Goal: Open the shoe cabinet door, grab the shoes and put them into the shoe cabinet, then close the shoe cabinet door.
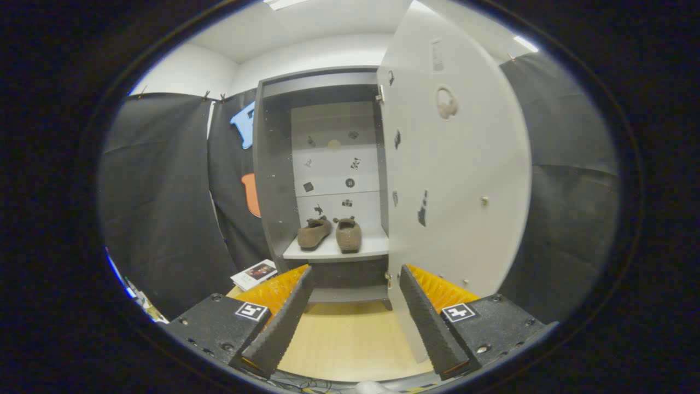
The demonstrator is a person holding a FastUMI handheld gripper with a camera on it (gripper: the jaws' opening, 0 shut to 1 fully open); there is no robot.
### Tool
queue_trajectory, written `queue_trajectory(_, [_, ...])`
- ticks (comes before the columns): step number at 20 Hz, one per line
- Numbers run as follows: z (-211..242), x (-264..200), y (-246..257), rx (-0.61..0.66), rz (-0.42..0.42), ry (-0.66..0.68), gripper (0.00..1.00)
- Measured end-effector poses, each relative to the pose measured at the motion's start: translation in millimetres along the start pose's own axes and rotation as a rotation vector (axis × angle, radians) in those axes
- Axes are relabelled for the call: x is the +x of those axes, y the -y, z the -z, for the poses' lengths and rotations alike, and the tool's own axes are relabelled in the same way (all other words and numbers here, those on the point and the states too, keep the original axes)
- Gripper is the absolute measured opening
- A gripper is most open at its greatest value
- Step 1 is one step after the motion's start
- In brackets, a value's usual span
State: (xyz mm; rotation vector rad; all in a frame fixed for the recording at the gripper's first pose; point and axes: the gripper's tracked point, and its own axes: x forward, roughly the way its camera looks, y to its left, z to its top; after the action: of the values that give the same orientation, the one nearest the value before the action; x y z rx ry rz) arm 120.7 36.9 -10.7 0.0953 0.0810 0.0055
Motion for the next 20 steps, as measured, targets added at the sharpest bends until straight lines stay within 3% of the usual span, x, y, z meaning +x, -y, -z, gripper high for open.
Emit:
queue_trajectory(6, [-7.5,-48.2,95.6,0.023,0.034,0.015,1.0])
queue_trajectory(12, [-21.9,-31.6,189.0,0.013,0.043,0.049,1.0])
queue_trajectory(20, [-27.5,5.7,182.9,-0.02,-0.079,0.032,1.0])
